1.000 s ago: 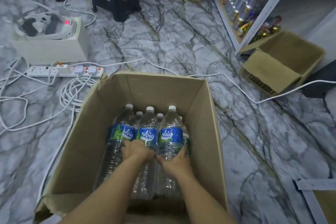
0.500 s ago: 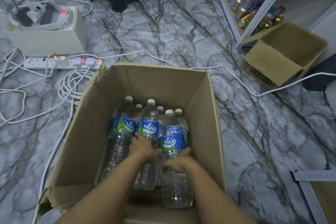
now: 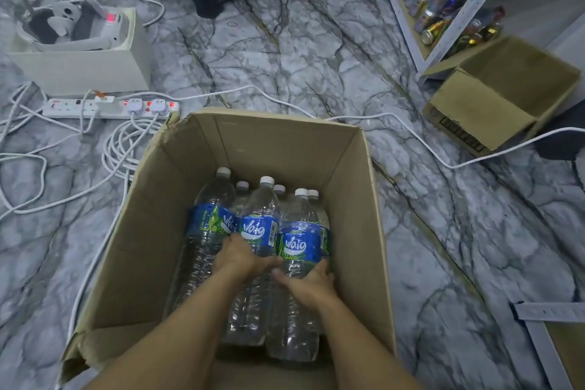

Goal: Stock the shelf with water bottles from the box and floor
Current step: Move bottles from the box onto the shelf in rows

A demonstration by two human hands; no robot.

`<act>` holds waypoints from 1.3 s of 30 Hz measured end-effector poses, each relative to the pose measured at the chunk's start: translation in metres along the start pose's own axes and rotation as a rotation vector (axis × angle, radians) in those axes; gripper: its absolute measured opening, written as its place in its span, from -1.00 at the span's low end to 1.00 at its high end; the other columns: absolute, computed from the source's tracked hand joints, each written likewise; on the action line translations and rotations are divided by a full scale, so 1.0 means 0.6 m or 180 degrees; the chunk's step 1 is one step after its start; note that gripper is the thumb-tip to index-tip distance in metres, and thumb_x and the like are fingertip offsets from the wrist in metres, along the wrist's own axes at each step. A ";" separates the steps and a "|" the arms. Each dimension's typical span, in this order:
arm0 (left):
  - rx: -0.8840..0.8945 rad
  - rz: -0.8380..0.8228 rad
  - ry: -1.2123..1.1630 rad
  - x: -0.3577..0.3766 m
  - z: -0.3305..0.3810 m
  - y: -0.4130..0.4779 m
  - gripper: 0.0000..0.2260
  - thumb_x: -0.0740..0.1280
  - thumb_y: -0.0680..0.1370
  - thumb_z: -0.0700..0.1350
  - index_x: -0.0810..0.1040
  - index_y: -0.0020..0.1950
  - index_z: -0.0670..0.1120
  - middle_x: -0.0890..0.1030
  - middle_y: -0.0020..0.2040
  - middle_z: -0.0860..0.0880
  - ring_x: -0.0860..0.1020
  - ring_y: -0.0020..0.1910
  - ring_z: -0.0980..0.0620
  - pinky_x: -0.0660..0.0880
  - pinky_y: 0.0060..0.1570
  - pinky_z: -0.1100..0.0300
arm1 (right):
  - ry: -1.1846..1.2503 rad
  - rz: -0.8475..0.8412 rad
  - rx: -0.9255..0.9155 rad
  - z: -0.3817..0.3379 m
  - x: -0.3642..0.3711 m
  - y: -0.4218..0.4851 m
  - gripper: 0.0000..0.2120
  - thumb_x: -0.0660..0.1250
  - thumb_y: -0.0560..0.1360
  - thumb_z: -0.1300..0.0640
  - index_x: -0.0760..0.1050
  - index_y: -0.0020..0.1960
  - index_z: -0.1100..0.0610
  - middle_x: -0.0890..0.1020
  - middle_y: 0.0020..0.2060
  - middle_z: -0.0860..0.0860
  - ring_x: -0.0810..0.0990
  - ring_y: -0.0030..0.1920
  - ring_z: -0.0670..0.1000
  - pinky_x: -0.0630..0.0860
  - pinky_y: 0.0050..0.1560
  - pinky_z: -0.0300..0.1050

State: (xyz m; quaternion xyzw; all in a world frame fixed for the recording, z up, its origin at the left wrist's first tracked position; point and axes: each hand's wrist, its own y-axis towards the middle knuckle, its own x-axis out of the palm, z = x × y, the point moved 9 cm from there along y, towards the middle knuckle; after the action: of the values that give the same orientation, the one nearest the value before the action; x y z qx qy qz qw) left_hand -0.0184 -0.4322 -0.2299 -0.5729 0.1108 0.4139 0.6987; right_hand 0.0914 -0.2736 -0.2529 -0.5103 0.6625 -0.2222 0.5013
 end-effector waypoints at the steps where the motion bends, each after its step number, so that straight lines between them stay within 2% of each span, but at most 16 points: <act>1: 0.0046 -0.0025 -0.0070 0.003 -0.001 0.002 0.01 0.53 0.26 0.28 0.16 0.51 -0.15 0.30 0.47 -0.13 0.36 0.41 -0.15 0.37 0.35 -0.05 | 0.0050 0.0007 -0.0016 -0.001 0.000 -0.002 0.30 0.51 0.28 -0.33 -0.31 0.59 0.15 -0.01 0.59 0.16 0.03 0.58 0.15 0.14 0.55 0.07; 3: 0.0118 -0.0123 -0.0158 0.011 -0.003 0.006 0.02 0.52 0.29 0.25 0.08 0.53 -0.16 0.26 0.49 -0.15 0.33 0.44 -0.16 0.34 0.38 -0.05 | 0.0133 0.0072 -0.0022 -0.002 -0.002 0.000 0.33 0.55 0.23 -0.33 -0.21 0.60 0.19 0.09 0.58 0.15 0.13 0.57 0.14 0.22 0.53 0.06; 5: 0.0166 -0.0183 -0.0040 0.016 -0.004 0.008 0.06 0.49 0.32 0.28 -0.01 0.56 -0.18 0.30 0.49 -0.16 0.34 0.44 -0.16 0.33 0.36 0.01 | 0.0220 0.0101 0.0063 0.000 -0.006 0.004 0.31 0.62 0.13 -0.29 -0.02 0.59 0.20 0.29 0.51 0.13 0.33 0.48 0.13 0.38 0.43 0.02; 8: 0.0208 -0.0117 0.0271 0.010 -0.002 0.005 0.12 0.43 0.31 0.37 -0.08 0.57 -0.18 0.35 0.48 -0.15 0.37 0.43 -0.14 0.35 0.32 0.06 | 0.0346 0.0162 0.0124 0.004 -0.009 0.007 0.08 0.68 0.08 -0.17 0.28 0.45 0.15 0.53 0.31 0.08 0.55 0.27 0.09 0.55 0.22 -0.06; 11: 0.0185 -0.0066 0.0456 0.008 -0.002 0.006 0.16 0.41 0.28 0.42 -0.11 0.58 -0.17 0.38 0.46 -0.14 0.40 0.40 -0.14 0.40 0.29 0.03 | 0.0448 0.0207 0.0125 0.005 -0.010 0.003 -0.16 0.66 0.11 -0.08 0.44 0.30 0.11 0.63 0.15 0.05 0.64 0.10 0.04 0.60 0.02 -0.14; 13: 0.0156 0.0112 0.0669 0.000 0.000 0.001 0.15 0.40 0.26 0.44 -0.05 0.57 -0.16 0.43 0.41 -0.15 0.45 0.35 -0.15 0.45 0.24 0.01 | 0.0508 0.0257 0.0105 0.005 -0.010 0.000 -0.16 0.64 0.01 -0.15 0.51 0.23 0.08 0.66 0.09 0.02 0.66 0.04 0.02 0.62 0.02 -0.13; 16: 0.0107 0.0345 0.0827 -0.012 0.003 -0.006 0.05 0.42 0.22 0.46 0.19 0.49 -0.15 0.50 0.32 -0.15 0.50 0.28 -0.17 0.48 0.18 0.03 | 0.0534 0.0374 0.0073 0.004 -0.017 -0.014 -0.11 0.61 -0.05 -0.17 0.50 0.22 0.10 0.65 0.10 0.03 0.66 0.06 0.05 0.63 0.06 -0.09; 19: 0.0054 0.0405 0.0592 -0.019 0.003 -0.009 -0.20 0.49 0.19 0.41 0.43 0.20 -0.10 0.58 0.17 -0.11 0.55 0.15 -0.13 0.51 0.07 0.08 | 0.0532 0.0446 -0.0004 -0.002 -0.031 -0.024 -0.23 0.65 0.15 -0.01 0.44 0.26 0.15 0.62 0.14 0.07 0.63 0.10 0.07 0.57 0.00 -0.16; 22: 0.0081 0.0538 0.0378 -0.026 0.009 -0.014 -0.39 0.54 0.16 0.35 0.46 -0.14 -0.10 0.62 -0.01 -0.10 0.60 -0.06 -0.08 0.57 -0.08 0.13 | 0.0375 0.0530 -0.0136 -0.016 -0.043 -0.032 -0.19 0.66 0.17 -0.02 0.41 0.32 0.15 0.58 0.20 0.08 0.59 0.18 0.09 0.57 0.13 -0.11; 23: 0.0083 0.0598 0.0322 -0.029 0.011 -0.016 -0.41 0.54 0.15 0.34 0.46 -0.19 -0.10 0.63 -0.05 -0.11 0.61 -0.10 -0.07 0.58 -0.12 0.13 | 0.0297 0.0581 -0.0196 -0.023 -0.048 -0.039 -0.17 0.66 0.15 -0.04 0.41 0.32 0.13 0.58 0.21 0.07 0.59 0.19 0.09 0.57 0.16 -0.09; 26: 0.0101 0.0667 0.0192 -0.032 0.014 -0.021 -0.36 0.55 0.09 0.34 0.55 -0.15 -0.15 0.63 -0.07 -0.15 0.61 -0.13 -0.09 0.59 -0.20 0.10 | 0.0172 0.0695 -0.0386 -0.039 -0.062 -0.050 -0.12 0.66 0.12 -0.07 0.40 0.35 0.13 0.55 0.25 0.08 0.57 0.24 0.09 0.56 0.21 -0.05; 29: 0.0192 0.0832 0.0104 -0.050 0.028 -0.039 -0.46 0.58 0.15 0.27 0.49 -0.26 -0.14 0.64 -0.09 -0.16 0.57 -0.18 -0.08 0.46 -0.32 0.18 | 0.0136 0.0740 -0.0545 -0.050 -0.074 -0.063 -0.09 0.66 0.15 -0.06 0.35 0.39 0.14 0.51 0.29 0.09 0.53 0.28 0.11 0.55 0.22 -0.04; 32: 0.0202 0.1149 0.0060 -0.095 0.042 -0.070 -0.33 0.57 0.13 0.31 0.58 -0.04 -0.18 0.62 0.03 -0.20 0.59 0.02 -0.18 0.51 -0.11 0.08 | 0.0237 0.0777 -0.0773 -0.068 -0.081 -0.089 0.02 0.63 0.15 -0.09 0.25 0.48 0.13 0.44 0.36 0.08 0.48 0.35 0.11 0.50 0.31 0.01; 34: 0.0278 0.1366 -0.0029 -0.134 0.046 -0.099 -0.29 0.54 0.11 0.35 0.59 0.01 -0.15 0.64 0.03 -0.21 0.59 0.05 -0.22 0.52 -0.06 0.04 | 0.0334 0.0720 -0.0985 -0.090 -0.085 -0.114 0.06 0.62 0.15 -0.09 0.21 0.51 0.12 0.41 0.41 0.07 0.43 0.40 0.10 0.46 0.35 0.04; 37: 0.0416 0.1701 -0.0208 -0.184 0.038 -0.156 -0.38 0.56 0.14 0.31 0.58 -0.03 -0.11 0.66 -0.01 -0.22 0.60 0.04 -0.25 0.50 -0.07 0.03 | 0.0409 0.0720 -0.1393 -0.129 -0.107 -0.156 -0.12 0.63 0.17 -0.05 0.32 0.38 0.10 0.51 0.29 0.03 0.49 0.32 0.04 0.49 0.29 -0.02; 39: 0.0608 0.1983 -0.0429 -0.210 0.035 -0.206 -0.48 0.57 0.18 0.24 0.58 -0.04 -0.04 0.67 -0.03 -0.20 0.60 0.05 -0.25 0.49 -0.03 0.02 | 0.0411 0.0642 -0.1547 -0.153 -0.125 -0.193 -0.18 0.63 0.20 -0.06 0.34 0.35 0.06 0.50 0.27 -0.02 0.49 0.29 0.00 0.48 0.28 -0.04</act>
State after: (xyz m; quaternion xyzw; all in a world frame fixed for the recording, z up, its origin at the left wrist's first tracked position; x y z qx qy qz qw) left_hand -0.0177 -0.4705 -0.0566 -0.4147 0.2725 0.6323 0.5949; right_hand 0.0604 -0.2702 -0.0901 -0.5318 0.7745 -0.0377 0.3404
